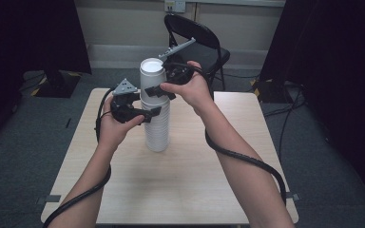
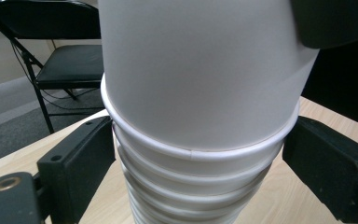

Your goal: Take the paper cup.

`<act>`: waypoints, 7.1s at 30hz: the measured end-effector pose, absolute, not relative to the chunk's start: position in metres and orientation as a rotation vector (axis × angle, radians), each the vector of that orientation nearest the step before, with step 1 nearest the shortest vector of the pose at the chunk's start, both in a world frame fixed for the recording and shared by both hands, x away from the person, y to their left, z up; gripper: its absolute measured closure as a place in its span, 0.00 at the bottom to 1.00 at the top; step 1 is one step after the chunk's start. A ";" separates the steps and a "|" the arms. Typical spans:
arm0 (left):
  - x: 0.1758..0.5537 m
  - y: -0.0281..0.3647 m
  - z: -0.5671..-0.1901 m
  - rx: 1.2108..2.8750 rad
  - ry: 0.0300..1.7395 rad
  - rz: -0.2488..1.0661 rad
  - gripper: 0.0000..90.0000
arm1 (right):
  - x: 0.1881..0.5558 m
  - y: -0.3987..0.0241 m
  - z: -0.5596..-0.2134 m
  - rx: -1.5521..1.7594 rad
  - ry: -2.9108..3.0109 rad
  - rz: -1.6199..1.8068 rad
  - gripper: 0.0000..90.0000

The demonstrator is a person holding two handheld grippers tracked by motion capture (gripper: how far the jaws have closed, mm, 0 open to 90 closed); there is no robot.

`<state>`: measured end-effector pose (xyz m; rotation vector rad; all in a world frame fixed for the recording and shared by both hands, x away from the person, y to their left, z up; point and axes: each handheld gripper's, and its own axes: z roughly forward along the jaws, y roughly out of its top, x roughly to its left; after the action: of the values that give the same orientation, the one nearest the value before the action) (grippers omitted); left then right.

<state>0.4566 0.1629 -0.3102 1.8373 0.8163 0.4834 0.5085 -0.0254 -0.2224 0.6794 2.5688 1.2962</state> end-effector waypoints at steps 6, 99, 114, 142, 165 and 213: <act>0.456 0.160 -0.309 1.871 0.800 0.510 0.11 | 0.509 -0.027 -0.222 0.707 2.537 1.320 0.17; 0.456 0.160 -0.307 1.855 0.725 0.539 0.15 | 0.503 -0.026 -0.203 0.719 2.504 1.291 0.22; 0.452 0.166 -0.314 1.847 0.712 0.515 0.33 | 0.503 -0.036 -0.195 0.749 2.472 1.279 0.22; 0.448 0.169 -0.308 1.814 0.717 0.584 0.19 | 0.505 -0.054 -0.139 0.830 2.452 1.296 0.67; 0.449 0.163 -0.308 1.845 0.702 0.552 0.22 | 0.504 -0.051 -0.134 0.893 2.463 1.256 1.00; 0.448 0.167 -0.300 1.806 0.730 0.554 0.29 | 0.494 -0.042 -0.180 0.707 2.485 1.340 0.23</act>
<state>0.4479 0.1667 -0.2995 1.8058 0.7298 0.5544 0.4937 -0.0419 -0.1801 0.7069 2.4848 1.3396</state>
